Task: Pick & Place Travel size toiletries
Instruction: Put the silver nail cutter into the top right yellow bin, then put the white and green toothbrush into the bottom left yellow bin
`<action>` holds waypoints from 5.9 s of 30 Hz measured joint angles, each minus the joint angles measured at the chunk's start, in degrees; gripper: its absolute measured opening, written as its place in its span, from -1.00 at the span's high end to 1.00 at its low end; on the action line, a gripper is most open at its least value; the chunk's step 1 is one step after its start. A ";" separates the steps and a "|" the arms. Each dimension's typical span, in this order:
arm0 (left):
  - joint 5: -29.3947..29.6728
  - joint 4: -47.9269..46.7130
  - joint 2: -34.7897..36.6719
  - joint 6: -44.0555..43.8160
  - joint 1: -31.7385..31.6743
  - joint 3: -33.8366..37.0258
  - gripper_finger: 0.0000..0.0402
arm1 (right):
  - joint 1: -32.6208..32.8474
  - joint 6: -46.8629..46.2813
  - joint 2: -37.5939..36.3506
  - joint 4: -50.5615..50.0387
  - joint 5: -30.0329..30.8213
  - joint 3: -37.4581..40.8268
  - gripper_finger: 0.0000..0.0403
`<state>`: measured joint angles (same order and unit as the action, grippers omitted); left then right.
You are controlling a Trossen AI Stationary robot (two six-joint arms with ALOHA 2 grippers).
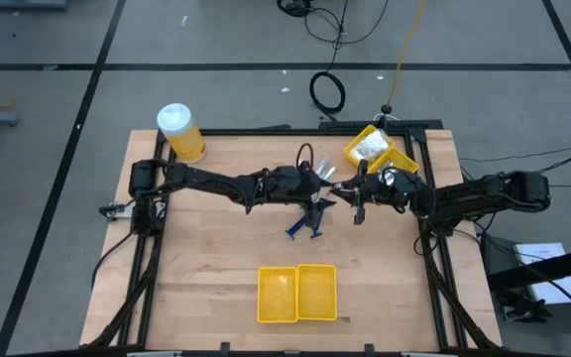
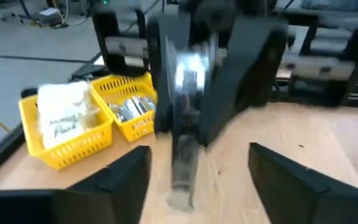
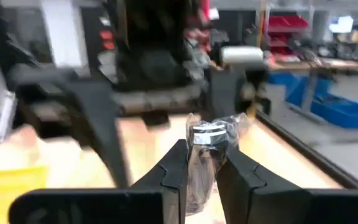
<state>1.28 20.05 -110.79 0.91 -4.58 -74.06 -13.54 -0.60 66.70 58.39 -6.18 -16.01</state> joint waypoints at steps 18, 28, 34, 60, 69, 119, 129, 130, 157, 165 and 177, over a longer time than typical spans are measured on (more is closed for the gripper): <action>12.23 -27.26 3.96 -1.43 -1.68 -2.57 -0.57 | -11.77 -8.80 -28.38 -52.07 19.35 -0.12 0.76; 12.22 -26.22 3.97 -1.43 -2.27 -1.36 -0.47 | -15.33 -17.68 -38.88 -80.09 31.90 -4.31 0.76; 12.17 -24.51 3.97 -1.20 -2.25 -1.36 -0.50 | -17.25 -20.08 -37.87 -81.70 31.85 -4.31 0.55; 12.00 -44.30 3.99 -4.22 -6.51 1.32 -0.34 | -17.52 -20.65 -37.40 -78.32 26.70 -4.39 0.02; 3.08 -26.21 3.97 -1.60 -12.45 11.31 -0.32 | -17.51 -19.74 -37.38 -77.81 26.66 -4.39 0.02; 1.21 -32.04 20.88 -23.54 -0.08 14.02 0.87 | -17.51 -18.40 -36.87 -76.11 25.40 -4.38 0.05; 14.44 -25.37 21.40 -38.66 17.62 14.02 0.87 | -17.51 -18.03 -36.87 -77.08 23.61 -4.37 0.05; 16.09 -25.30 21.28 -40.14 19.26 14.02 0.87 | -17.51 -17.98 -36.87 -77.03 22.65 -4.37 0.05; 39.21 13.08 -3.27 -68.08 42.85 13.96 0.87 | -17.49 -25.90 -36.88 -69.69 16.34 -3.60 0.05; 52.21 12.73 -1.53 -68.73 49.21 13.94 0.87 | -17.49 -27.90 -36.87 -64.62 16.16 0.11 0.05; 64.11 7.65 -0.41 -64.41 51.70 12.68 0.87 | -16.37 -28.81 -36.89 -60.31 10.45 0.83 0.05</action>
<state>65.39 27.70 -111.20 -63.51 47.11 -61.38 -29.90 -29.41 29.80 -1.91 4.26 -15.18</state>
